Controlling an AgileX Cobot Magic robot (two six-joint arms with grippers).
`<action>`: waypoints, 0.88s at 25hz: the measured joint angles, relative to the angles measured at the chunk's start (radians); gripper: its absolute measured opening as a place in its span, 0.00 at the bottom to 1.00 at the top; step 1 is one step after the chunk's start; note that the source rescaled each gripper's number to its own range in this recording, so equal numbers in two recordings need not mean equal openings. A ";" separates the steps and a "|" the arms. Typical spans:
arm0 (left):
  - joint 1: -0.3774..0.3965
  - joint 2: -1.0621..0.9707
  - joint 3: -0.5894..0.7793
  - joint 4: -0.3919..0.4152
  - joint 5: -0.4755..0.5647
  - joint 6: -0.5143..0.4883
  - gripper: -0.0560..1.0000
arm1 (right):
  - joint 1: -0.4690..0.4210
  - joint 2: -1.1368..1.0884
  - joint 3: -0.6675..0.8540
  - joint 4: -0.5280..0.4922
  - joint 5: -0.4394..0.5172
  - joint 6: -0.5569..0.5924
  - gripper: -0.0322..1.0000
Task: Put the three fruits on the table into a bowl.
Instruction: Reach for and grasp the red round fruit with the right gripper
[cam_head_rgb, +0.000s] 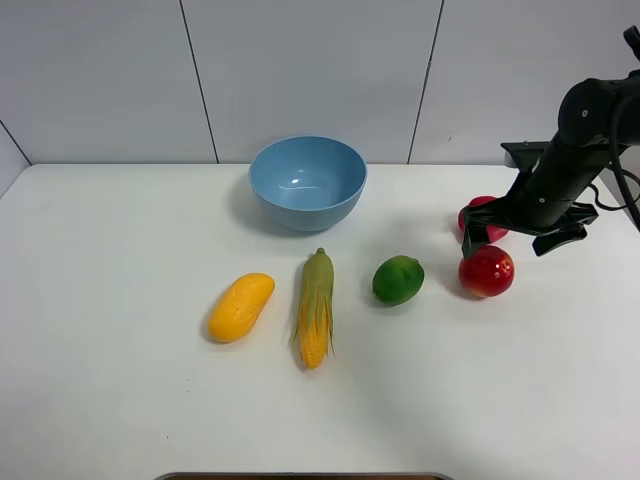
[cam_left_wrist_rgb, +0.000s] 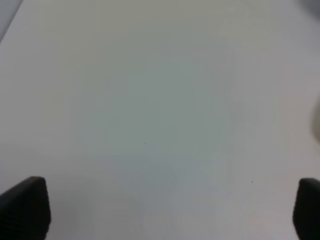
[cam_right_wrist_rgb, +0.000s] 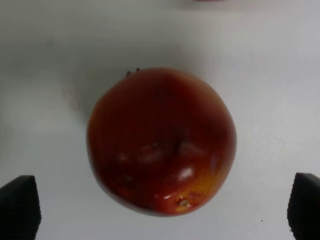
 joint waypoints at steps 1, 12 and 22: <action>0.000 0.000 0.000 0.000 0.000 0.000 1.00 | 0.000 0.009 0.000 0.000 0.000 0.000 1.00; 0.000 0.000 0.000 0.000 0.000 0.000 1.00 | 0.000 0.080 0.000 -0.012 -0.052 -0.008 1.00; 0.000 0.000 0.000 0.000 0.000 0.000 1.00 | 0.000 0.145 0.000 -0.027 -0.102 -0.023 1.00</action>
